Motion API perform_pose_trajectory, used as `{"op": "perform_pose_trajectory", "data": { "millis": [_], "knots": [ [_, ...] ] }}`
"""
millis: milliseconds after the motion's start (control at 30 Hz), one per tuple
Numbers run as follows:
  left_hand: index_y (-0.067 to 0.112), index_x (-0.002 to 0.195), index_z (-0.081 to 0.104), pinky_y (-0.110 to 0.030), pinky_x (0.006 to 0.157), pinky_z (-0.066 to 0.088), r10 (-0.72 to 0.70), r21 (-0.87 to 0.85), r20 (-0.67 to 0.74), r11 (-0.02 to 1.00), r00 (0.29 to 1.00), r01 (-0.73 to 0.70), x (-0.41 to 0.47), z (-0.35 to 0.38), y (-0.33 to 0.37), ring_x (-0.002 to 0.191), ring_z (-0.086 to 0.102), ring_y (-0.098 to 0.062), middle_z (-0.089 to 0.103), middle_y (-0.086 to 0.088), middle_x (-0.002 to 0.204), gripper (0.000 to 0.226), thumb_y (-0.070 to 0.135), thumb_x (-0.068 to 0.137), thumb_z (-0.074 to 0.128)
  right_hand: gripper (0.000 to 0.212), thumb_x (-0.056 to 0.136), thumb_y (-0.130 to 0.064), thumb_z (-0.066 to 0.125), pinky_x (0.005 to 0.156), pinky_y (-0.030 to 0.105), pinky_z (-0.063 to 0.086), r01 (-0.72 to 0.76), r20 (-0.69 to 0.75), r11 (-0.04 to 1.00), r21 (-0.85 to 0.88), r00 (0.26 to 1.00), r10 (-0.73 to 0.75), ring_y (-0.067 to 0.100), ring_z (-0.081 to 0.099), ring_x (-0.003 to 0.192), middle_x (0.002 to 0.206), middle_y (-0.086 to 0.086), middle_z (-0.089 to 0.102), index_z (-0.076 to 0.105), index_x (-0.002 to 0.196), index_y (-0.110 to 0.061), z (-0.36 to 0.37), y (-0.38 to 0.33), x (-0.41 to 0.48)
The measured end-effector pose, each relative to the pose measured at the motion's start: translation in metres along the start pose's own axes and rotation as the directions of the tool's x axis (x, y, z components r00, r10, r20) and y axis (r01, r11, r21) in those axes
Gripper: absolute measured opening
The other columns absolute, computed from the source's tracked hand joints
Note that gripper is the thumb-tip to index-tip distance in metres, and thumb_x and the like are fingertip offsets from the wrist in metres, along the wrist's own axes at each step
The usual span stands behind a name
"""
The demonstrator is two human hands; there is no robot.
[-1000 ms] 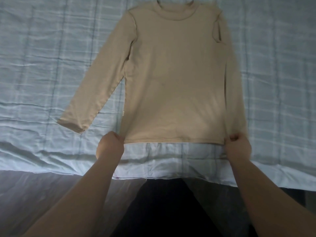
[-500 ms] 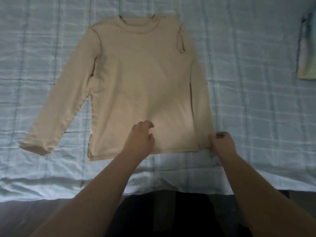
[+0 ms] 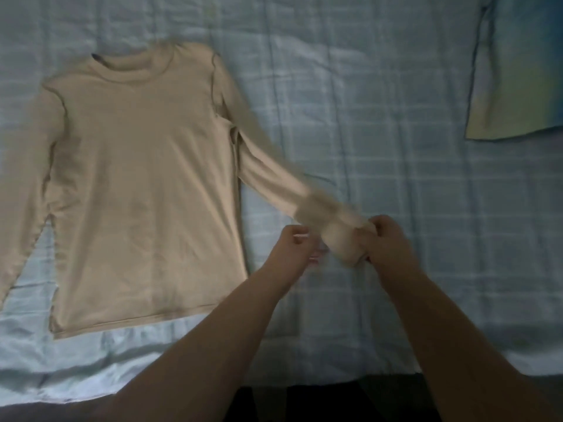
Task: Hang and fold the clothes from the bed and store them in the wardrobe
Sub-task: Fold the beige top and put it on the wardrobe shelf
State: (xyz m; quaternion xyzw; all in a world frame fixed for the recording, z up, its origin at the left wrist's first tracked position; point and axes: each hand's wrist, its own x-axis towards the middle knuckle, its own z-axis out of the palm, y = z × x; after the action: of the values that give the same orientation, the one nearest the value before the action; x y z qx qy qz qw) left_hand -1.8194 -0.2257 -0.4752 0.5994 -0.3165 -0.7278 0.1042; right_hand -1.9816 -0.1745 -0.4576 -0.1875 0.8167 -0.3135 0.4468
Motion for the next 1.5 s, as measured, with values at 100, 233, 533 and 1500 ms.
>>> {"op": "perform_pose_trajectory", "data": {
  "millis": [100,233,533,1500],
  "knots": [
    [0.007,0.100,0.061,-0.028,0.060,0.047,-0.032,-0.278,0.077,0.959,0.996,0.052,0.016,0.050,0.026,0.076,0.063,-0.023,0.064,-0.013,0.089,0.011,0.016,0.095,0.065,0.023,0.087,0.001,0.064,0.052,0.025,0.047,0.047,-0.023,0.985,0.167,0.999,-0.043,0.020,0.057,0.070,0.084,0.008,0.060,0.054,0.103,-0.011,-0.037,-0.018,0.030],
    [0.016,0.086,0.058,-0.023,0.052,0.039,-0.127,-0.537,0.049,0.833,0.991,0.133,0.038,0.095,0.055,0.053,0.047,-0.009,0.052,0.001,0.067,0.013,0.007,0.096,0.056,0.045,0.085,0.007,0.062,0.058,0.026,0.052,0.145,-0.029,0.946,0.289,0.989,-0.143,0.014,0.062,0.075,0.095,0.002,0.063,0.057,0.111,-0.028,-0.077,-0.041,0.060],
    [0.010,0.070,0.053,-0.022,0.045,0.035,-0.267,-0.265,0.044,0.926,0.963,0.269,0.065,0.123,0.068,0.045,0.042,-0.019,0.044,-0.008,0.057,0.022,0.005,0.091,0.048,0.068,0.078,0.003,0.061,0.072,0.044,0.055,0.038,-0.221,0.997,0.071,0.975,-0.021,0.028,0.061,0.077,0.082,0.005,0.060,0.049,0.133,-0.036,-0.092,-0.023,0.134],
    [0.019,0.096,0.055,-0.034,0.081,0.045,0.252,0.949,0.300,0.022,0.920,-0.315,0.186,0.089,0.197,0.102,0.059,-0.031,0.057,-0.008,0.114,0.008,0.017,0.089,0.056,0.023,0.088,-0.002,0.045,0.073,0.032,0.038,-0.126,-0.327,0.983,0.136,0.931,0.165,0.023,0.054,0.086,0.099,0.012,0.061,0.057,0.106,-0.009,-0.075,-0.029,0.153]
  ]
}}
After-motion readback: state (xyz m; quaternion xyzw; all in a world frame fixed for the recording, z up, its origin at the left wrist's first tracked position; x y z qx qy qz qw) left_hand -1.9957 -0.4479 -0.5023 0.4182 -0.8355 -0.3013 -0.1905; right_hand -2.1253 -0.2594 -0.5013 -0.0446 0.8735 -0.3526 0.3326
